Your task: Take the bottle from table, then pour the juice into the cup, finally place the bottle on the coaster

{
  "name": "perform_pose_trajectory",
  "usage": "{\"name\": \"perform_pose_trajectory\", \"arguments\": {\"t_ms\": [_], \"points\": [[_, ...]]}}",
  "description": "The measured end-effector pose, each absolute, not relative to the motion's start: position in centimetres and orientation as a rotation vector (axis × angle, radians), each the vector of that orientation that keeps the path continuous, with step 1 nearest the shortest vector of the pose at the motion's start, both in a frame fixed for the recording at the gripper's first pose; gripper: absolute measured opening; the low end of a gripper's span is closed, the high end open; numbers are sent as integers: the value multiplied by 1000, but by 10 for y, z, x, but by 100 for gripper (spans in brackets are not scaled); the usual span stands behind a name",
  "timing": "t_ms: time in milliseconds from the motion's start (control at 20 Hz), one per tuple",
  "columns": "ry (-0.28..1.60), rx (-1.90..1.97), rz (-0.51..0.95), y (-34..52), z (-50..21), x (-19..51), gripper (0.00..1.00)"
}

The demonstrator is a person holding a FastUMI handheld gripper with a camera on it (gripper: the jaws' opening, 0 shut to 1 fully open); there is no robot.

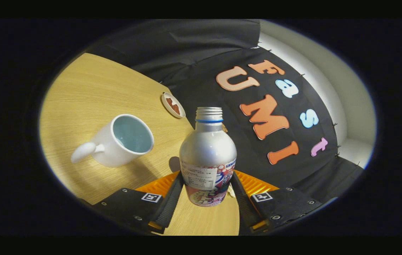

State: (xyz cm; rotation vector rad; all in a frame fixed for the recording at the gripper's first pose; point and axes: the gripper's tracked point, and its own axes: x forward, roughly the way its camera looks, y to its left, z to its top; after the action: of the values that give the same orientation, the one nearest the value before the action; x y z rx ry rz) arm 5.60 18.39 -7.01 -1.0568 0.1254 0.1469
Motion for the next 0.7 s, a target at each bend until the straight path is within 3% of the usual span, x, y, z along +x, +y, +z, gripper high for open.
{"name": "perform_pose_trajectory", "arguments": {"t_ms": [700], "points": [[96,-1410,201,174,-75,57,77]]}}
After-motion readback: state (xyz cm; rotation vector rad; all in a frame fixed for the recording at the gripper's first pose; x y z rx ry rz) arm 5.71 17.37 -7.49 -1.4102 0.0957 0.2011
